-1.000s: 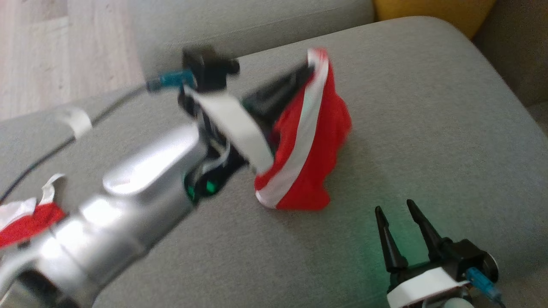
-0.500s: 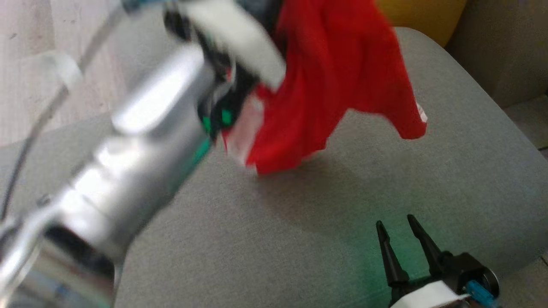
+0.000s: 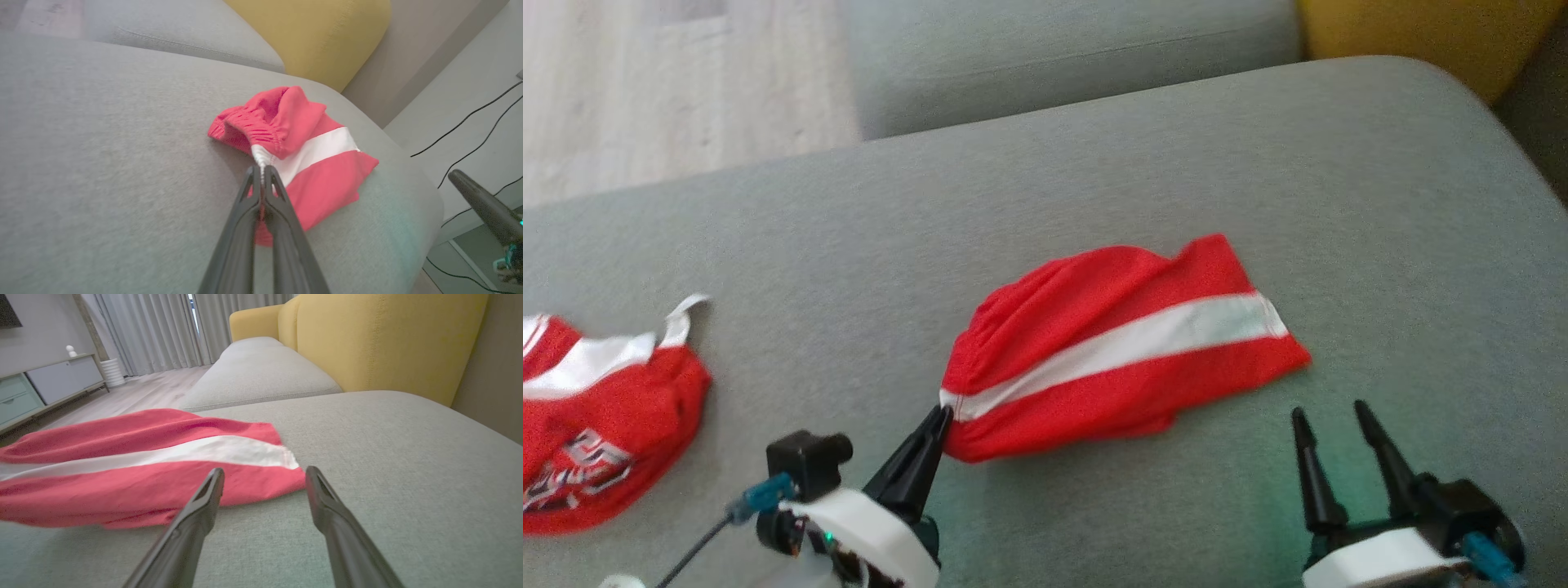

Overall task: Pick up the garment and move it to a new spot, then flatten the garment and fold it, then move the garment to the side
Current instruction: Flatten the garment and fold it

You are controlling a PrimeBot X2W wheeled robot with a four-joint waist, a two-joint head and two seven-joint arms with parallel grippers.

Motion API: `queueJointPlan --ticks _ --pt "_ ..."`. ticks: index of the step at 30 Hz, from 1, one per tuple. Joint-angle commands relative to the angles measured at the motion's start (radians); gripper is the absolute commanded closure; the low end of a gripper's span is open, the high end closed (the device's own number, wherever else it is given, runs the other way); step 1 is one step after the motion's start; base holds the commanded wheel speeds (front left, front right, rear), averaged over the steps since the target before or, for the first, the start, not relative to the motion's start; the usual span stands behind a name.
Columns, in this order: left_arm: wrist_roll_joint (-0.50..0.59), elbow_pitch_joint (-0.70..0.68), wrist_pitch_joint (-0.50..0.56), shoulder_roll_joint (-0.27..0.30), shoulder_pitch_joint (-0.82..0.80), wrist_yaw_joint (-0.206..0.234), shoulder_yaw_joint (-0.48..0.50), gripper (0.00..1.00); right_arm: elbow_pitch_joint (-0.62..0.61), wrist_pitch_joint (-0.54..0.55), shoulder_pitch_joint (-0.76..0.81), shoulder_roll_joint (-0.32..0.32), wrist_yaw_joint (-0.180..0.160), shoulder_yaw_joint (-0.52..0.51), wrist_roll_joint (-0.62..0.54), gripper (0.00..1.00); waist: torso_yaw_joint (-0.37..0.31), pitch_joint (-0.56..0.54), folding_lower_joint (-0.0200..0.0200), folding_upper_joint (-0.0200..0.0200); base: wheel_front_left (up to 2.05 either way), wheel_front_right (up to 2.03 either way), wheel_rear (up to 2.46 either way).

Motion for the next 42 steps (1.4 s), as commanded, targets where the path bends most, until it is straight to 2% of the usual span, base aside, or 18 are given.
queueJointPlan --ticks 1,5,10,16,20,28,42 --pt "0.034 -0.047 -0.019 0.039 -0.029 0.02 0.048 1.0 -0.035 -0.006 -0.042 -0.006 -0.001 0.001 -0.006 0.0 0.078 0.033 0.0001 0.0 0.0 0.0 0.0" --pt "0.102 -0.06 -0.025 0.056 -0.008 0.054 0.091 1.0 0.0 -0.006 -0.087 -0.006 -0.001 -0.022 -0.002 0.0 0.149 0.057 0.0001 0.0 0.0 0.0 0.0" --pt "0.191 -0.032 -0.027 0.051 -0.014 0.084 0.176 1.0 0.139 -0.006 -0.174 -0.006 -0.001 -0.017 0.023 0.0 0.212 0.08 0.0001 0.0 0.0 0.0 0.0" --pt "0.234 -0.003 -0.027 0.019 -0.012 0.064 0.237 1.0 0.312 0.007 -0.249 -0.01 -0.001 0.046 0.071 0.0 0.254 0.089 0.0001 0.0 0.0 0.0 0.0" --pt "0.255 0.016 -0.027 -0.007 -0.002 0.042 0.269 1.0 0.367 0.008 -0.256 -0.019 -0.001 0.108 0.138 0.0 0.27 0.089 0.0001 0.0 0.0 0.0 0.0" --pt "0.294 0.039 -0.027 -0.043 0.032 0.017 0.314 1.0 0.382 -0.002 -0.232 -0.033 -0.001 0.17 0.183 0.0 0.275 0.08 0.0001 0.0 0.0 0.0 0.0" --pt "0.344 0.059 -0.027 -0.08 0.08 -0.002 0.362 1.0 0.297 -0.006 -0.162 -0.03 -0.001 0.153 -0.029 0.0 0.263 0.067 0.0001 0.0 0.0 0.0 0.0"
